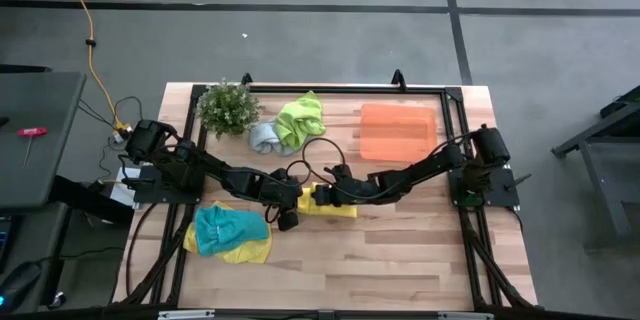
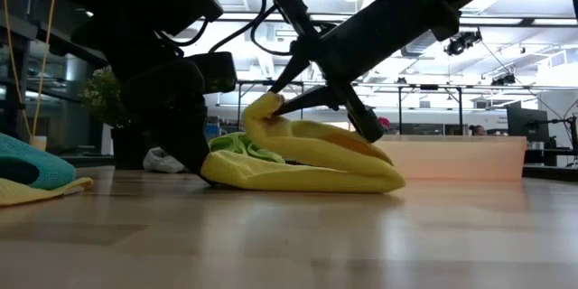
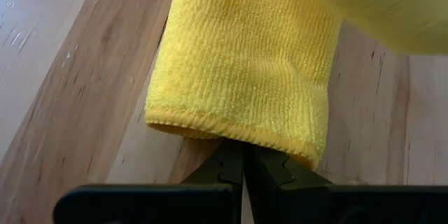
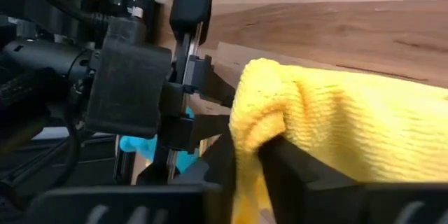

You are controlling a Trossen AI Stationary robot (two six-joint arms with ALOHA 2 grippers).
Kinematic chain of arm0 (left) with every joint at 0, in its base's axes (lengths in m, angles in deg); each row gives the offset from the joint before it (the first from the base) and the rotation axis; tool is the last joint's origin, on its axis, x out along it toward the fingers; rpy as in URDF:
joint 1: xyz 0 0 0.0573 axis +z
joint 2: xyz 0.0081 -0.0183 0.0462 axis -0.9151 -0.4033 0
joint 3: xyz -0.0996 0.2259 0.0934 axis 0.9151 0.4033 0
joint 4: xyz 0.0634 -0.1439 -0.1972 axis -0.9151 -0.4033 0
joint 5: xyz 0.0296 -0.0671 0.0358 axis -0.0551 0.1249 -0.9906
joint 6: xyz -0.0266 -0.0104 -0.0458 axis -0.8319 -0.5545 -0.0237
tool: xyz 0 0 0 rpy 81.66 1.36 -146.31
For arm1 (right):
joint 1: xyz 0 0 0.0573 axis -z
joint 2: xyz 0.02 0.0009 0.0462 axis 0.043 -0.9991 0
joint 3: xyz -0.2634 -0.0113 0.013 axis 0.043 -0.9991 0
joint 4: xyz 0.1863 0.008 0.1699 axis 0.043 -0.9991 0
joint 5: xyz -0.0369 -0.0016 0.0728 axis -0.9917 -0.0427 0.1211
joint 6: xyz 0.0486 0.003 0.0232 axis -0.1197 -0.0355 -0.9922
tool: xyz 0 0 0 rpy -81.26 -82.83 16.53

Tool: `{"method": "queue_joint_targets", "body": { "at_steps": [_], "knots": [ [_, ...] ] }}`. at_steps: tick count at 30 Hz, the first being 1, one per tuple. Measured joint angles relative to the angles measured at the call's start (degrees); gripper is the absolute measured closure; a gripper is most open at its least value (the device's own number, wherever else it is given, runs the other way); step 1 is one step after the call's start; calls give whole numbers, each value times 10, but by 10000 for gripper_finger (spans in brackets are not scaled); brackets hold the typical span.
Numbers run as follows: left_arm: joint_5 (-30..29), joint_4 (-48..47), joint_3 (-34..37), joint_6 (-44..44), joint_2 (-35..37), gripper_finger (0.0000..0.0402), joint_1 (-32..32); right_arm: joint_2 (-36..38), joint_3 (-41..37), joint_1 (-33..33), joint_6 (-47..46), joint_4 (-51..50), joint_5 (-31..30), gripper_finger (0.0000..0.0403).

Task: Fold microfiber towels
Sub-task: Fold the right yellow microfiber cloth, then put the right yellow microfiber cloth into the orange bin

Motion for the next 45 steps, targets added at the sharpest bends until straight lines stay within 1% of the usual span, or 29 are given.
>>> {"method": "queue_joint_targets", "body": {
  "at_steps": [5, 8, 12, 14, 17, 20, 23, 26, 28, 31, 34, 37, 42, 43, 44, 45],
  "knots": [
    [0, 0, 0, 0, 0, 401, 0, 0, 0, 0, 4, 4, -1, 255],
    [0, 0, 0, 0, 0, 401, 0, 11, 0, 0, 34, 2, 2, 210],
    [2, -4, 0, 0, 2, 401, 0, 51, 0, 1, 98, -36, 3, 171],
    [9, -23, 0, 10, 11, 401, 0, 82, 0, 1, 138, -89, 4, 163],
    [12, -63, 0, 29, 38, 401, 0, 136, 0, 0, 202, -199, 4, 161],
    [11, -120, 0, 59, 85, 401, 0, 188, 0, -9, 253, -308, 4, 160],
    [6, -168, 0, 86, 139, 401, 0, 231, 0, -21, 284, -392, 3, 160],
    [-11, -158, 0, 96, 189, 401, 0, 255, -1, -32, 303, -438, 1, 160],
    [-25, -121, 0, 108, 209, 401, 0, 261, -1, -41, 323, -444, 1, 160],
    [-33, -47, 0, 140, 211, 401, 5, 252, -1, -52, 364, -435, 1, 170],
    [-29, 10, -2, 148, 183, 401, 14, 222, -1, -57, 395, -431, 2, 199],
    [-20, 36, 0, 135, 146, 401, 23, 182, -1, -58, 421, -405, 0, 249],
    [-18, 92, 0, 135, 84, 401, 23, 103, -1, -44, 436, -323, -3, 374],
    [-17, 96, -1, 135, 75, 401, 23, 89, -1, -39, 436, -308, -2, 388],
    [-17, 99, 0, 134, 67, 401, 23, 77, -1, -34, 435, -294, -1, 392],
    [-17, 106, 0, 130, 58, 401, 23, 67, -1, -30, 431, -285, -1, 386]
  ]
}}
